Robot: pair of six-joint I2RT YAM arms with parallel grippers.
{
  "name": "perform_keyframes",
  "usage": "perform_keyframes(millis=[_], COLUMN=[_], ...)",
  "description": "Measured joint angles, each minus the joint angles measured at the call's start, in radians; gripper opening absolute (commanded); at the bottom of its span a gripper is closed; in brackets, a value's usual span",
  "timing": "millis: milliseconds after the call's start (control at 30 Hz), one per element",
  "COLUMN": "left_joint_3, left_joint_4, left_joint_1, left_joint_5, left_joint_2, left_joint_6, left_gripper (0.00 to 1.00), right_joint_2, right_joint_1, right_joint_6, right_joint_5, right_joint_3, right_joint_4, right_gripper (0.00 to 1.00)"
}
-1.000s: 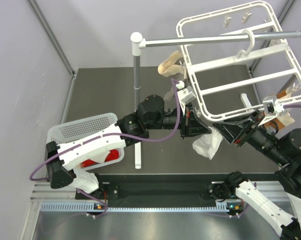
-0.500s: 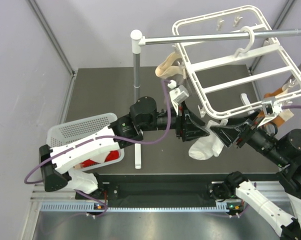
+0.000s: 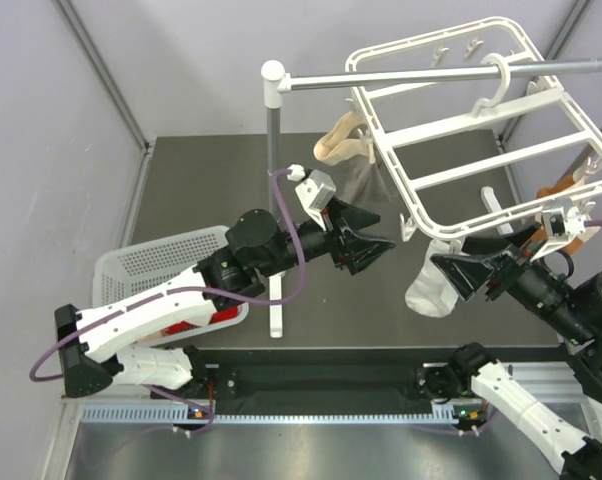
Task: Clip the socks to the hanger
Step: Open the clamp at the hanger.
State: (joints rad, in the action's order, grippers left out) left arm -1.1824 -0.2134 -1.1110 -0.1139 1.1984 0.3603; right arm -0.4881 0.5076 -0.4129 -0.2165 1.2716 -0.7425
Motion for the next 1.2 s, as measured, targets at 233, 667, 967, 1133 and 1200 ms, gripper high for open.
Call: perform_keyframes(millis=[233,667,967,1133,1200], left_joint_3=[0.002,-0.037,-0.050,-0.120,-0.165], left_joint_4=[-0.133,-0.237,-0.243,-0.197,-0.159], left_joint_1=[0.000,-0.001,-0.015,-0.097,-0.146], left_joint_5=[-0.086,-0.161,-0.148,-0.059,-0.015], left_joint_2=[0.086,0.159,0.170,0.201,0.222], left_joint_6=[-0.030,-0.046,-0.032,-0.078,-0.108], left_gripper=[0.70,0.30,0.00,0.00,0.00], right_joint_2=[0.013,0.017,0.009,0.006,0.006], right_joint_1=[0.000,0.000,0.000,0.000,0.000], right_joint_6=[0.018,0.073,0.095,0.050,0.020], right_joint_5=[0.025,0.044,-0.208,-0.276,-0.299], right_joint_3=[0.048,0.145,0.157,0.123,0.092], right_joint_4=[-0.050,-0.148,-0.105,-0.020,0.026], right_gripper=[0.86,0.88,0.81,0.76,0.75])
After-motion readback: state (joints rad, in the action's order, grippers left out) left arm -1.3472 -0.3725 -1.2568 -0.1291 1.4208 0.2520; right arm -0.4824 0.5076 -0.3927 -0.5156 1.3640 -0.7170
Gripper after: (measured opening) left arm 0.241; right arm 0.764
